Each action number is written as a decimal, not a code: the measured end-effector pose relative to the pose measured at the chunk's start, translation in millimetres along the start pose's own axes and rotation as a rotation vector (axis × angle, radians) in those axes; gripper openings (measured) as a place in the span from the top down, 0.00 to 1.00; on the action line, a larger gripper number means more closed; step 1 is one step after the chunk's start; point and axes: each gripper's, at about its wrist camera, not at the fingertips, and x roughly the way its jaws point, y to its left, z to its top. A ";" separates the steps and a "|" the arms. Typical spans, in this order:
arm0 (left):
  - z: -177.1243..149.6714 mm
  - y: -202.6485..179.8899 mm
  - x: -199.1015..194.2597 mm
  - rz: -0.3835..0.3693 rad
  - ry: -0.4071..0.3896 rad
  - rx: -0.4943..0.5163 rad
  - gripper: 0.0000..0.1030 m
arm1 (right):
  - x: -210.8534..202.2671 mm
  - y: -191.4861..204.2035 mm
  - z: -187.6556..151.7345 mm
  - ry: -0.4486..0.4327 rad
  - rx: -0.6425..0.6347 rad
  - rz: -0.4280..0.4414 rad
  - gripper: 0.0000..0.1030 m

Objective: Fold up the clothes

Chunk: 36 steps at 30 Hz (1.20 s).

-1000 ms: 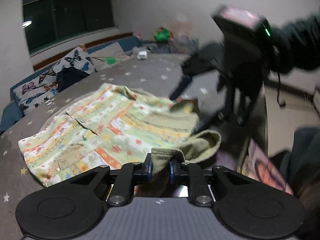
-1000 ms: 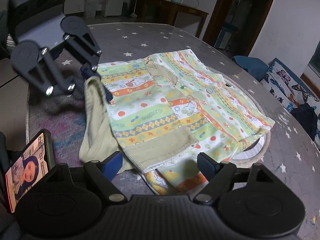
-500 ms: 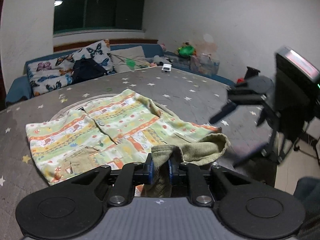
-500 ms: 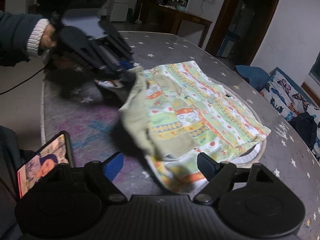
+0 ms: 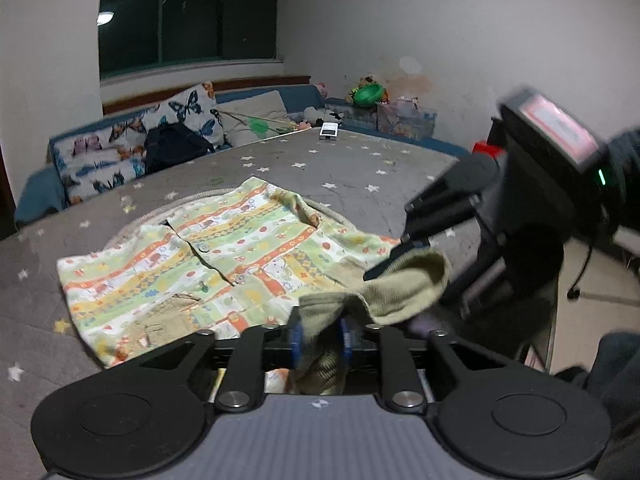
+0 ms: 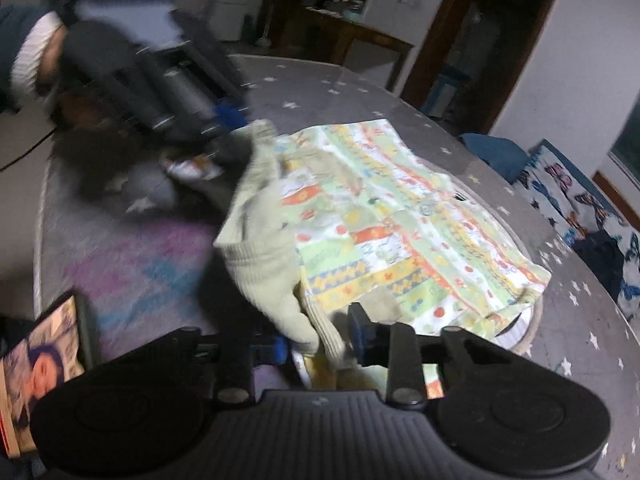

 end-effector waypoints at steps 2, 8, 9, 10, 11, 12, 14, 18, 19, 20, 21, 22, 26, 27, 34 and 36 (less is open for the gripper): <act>-6.0 -5.8 -8.3 0.030 -0.015 0.046 0.59 | -2.3 -4.8 2.1 -0.010 0.028 0.018 0.83; -23.3 -14.9 -21.5 0.101 0.011 0.163 0.34 | -8.2 -18.8 7.8 -0.027 0.099 0.031 0.83; -26.5 -15.4 -19.3 0.122 0.024 0.190 0.33 | -9.0 -19.7 8.5 -0.029 0.099 0.028 0.83; -29.7 -15.8 -17.3 0.136 0.041 0.209 0.33 | -9.7 -20.7 9.2 -0.030 0.099 0.024 0.83; -32.2 -15.2 -14.0 0.143 0.061 0.219 0.33 | -10.1 -21.8 10.3 -0.028 0.105 0.022 0.83; -34.7 -14.7 -10.6 0.151 0.081 0.230 0.33 | -10.4 -23.1 11.4 -0.026 0.113 0.020 0.83; -39.0 -15.9 -5.0 0.162 0.102 0.254 0.34 | -11.2 -25.4 13.8 -0.027 0.127 0.017 0.83; -43.1 -18.6 2.2 0.193 0.121 0.293 0.41 | -12.7 -26.0 14.8 -0.027 0.133 0.001 0.83; -42.7 -17.9 3.7 0.195 0.135 0.293 0.54 | -13.0 -25.4 14.3 -0.024 0.130 -0.003 0.83; -41.9 -16.7 4.3 0.195 0.148 0.285 0.67 | -13.2 -24.5 13.5 -0.021 0.126 -0.008 0.84; -41.4 -15.1 3.5 0.191 0.157 0.271 0.72 | -13.5 -23.8 12.6 -0.019 0.124 -0.010 0.85; -40.6 -12.4 2.4 0.190 0.166 0.247 0.81 | -14.3 -21.9 11.5 -0.018 0.122 -0.010 0.85; -37.4 -9.0 -14.2 0.141 0.149 0.127 0.88 | -23.9 -9.9 7.4 -0.037 0.096 -0.025 0.87; -37.5 -10.5 -20.7 0.121 0.138 0.100 0.88 | -29.1 -6.8 6.2 -0.045 0.091 -0.027 0.87; -38.1 -43.8 -89.7 -0.035 0.102 -0.029 0.88 | -84.9 13.0 -3.7 -0.037 0.090 0.056 0.87; -36.0 -47.9 -106.5 -0.065 0.082 -0.065 0.88 | -104.0 18.6 -1.9 -0.032 0.097 0.098 0.87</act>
